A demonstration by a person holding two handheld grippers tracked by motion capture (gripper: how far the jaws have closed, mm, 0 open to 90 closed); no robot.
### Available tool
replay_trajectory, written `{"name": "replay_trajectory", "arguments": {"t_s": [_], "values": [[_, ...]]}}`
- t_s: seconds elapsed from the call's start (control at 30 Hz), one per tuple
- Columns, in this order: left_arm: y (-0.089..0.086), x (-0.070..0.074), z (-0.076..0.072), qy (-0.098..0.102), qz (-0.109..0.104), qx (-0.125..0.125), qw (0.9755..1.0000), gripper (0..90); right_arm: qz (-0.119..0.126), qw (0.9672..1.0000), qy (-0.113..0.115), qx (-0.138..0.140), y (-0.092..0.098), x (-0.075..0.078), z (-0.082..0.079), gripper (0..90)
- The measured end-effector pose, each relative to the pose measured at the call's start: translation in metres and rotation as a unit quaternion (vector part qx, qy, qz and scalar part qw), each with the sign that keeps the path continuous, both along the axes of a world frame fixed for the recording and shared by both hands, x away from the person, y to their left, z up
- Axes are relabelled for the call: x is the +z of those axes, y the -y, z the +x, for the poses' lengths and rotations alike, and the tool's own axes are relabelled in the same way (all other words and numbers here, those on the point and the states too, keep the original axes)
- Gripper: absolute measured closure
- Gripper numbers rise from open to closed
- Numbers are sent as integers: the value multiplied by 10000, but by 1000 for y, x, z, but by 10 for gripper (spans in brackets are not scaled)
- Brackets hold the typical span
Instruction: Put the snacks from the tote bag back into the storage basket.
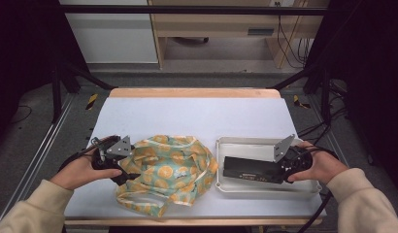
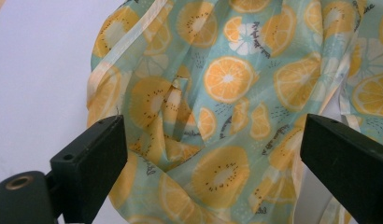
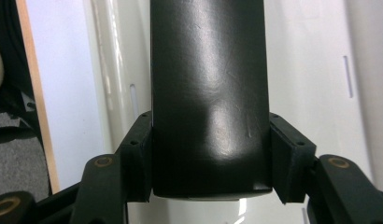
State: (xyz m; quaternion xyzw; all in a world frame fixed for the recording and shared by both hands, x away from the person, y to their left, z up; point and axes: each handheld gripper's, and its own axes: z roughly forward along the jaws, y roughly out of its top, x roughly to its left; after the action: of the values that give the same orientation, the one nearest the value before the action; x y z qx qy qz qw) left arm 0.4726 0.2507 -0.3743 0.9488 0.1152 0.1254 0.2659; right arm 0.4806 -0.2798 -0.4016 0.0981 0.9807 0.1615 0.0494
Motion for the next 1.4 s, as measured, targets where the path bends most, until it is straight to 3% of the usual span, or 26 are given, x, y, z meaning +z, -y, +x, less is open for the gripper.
{"name": "replay_trajectory", "arguments": {"t_s": [0.63, 0.87, 1.1, 1.17, 1.27, 1.4], "values": [[-1, -3, 0, -38, -1, 14, 10000, 73, -12, 9995, -201, 234, -9, -14, 1, 429], [-1, -2, 1, -102, -143, 4, 9998, 73, -53, 9993, -224, 289, -12, -18, 3, 428], [2, -3, 2, -110, -117, -10, 9999, 73, -81, 9994, -174, 298, -12, -21, 5, 417], [2, -4, 1, -111, -115, -16, 9999, 73, -48, 9995, -182, 269, -12, -22, 6, 394], [3, -4, 1, -118, -107, -20, 9999, 73, -91, 9997, -210, 101, -10, -24, 6, 279], [2, -4, 1, -110, -106, -10, 9999, 73, -96, 9998, -147, 5, -8, -26, 7, 259]]}}
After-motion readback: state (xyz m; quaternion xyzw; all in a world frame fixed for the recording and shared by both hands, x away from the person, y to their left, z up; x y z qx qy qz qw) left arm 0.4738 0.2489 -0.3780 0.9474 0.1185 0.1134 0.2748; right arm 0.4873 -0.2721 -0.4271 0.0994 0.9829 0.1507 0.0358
